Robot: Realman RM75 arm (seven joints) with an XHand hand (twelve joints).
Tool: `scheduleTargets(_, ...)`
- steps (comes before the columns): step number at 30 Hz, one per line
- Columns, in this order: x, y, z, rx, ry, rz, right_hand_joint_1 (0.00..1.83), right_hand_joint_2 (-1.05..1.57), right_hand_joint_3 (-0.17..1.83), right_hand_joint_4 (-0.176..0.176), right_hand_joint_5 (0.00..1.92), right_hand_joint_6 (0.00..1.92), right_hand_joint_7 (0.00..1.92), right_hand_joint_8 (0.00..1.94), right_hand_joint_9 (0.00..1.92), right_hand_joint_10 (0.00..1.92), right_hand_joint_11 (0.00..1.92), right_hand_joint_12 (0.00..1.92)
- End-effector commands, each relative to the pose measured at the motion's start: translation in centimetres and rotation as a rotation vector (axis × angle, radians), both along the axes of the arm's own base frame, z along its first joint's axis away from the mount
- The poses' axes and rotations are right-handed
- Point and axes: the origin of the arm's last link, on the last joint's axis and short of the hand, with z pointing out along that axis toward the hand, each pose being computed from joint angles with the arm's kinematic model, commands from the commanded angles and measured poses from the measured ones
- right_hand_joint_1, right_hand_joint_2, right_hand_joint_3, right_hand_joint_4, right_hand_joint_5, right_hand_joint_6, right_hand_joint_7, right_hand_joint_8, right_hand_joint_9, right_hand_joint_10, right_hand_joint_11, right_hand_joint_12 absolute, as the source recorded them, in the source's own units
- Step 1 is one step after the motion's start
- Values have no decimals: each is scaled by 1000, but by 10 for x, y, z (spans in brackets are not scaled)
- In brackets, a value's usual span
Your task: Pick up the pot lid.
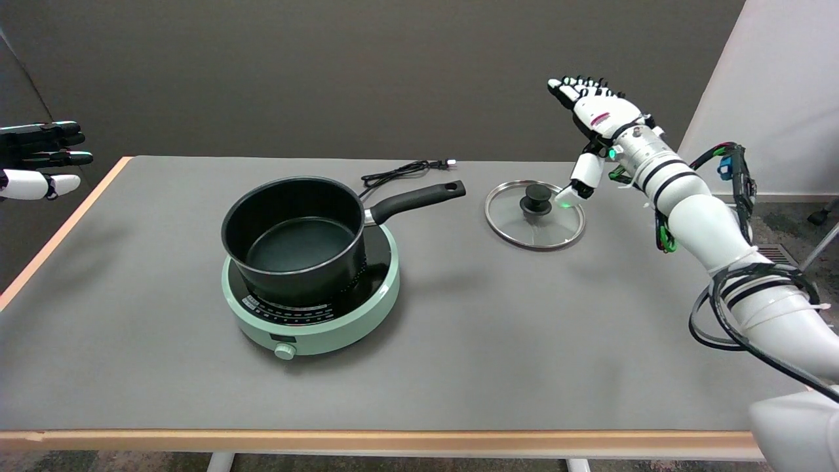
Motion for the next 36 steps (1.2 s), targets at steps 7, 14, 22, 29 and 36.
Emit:
scheduleTargets(7, 0, -9, 0, 8, -39, -10, 1156, -707, 1189, 55, 10, 10, 10, 10, 10, 10, 10, 10)
scheduleTargets(14, 3, -9, 1, 6, -40, -3, 931, 1078, 276, 176, 789, 1299, 971, 633, 880, 863, 641, 1388)
scheduleTargets(22, 16, -3, 6, -32, -28, 75, 931, 1077, 277, 176, 790, 1299, 973, 637, 881, 865, 641, 1400)
scheduleTargets(29, 16, -3, 8, -43, -22, 77, 931, 1078, 276, 176, 789, 1300, 974, 638, 881, 863, 640, 1411)
scheduleTargets(36, 30, 2, 11, -82, 3, 159, 769, 741, 754, 106, 762, 780, 957, 512, 869, 830, 622, 1390)
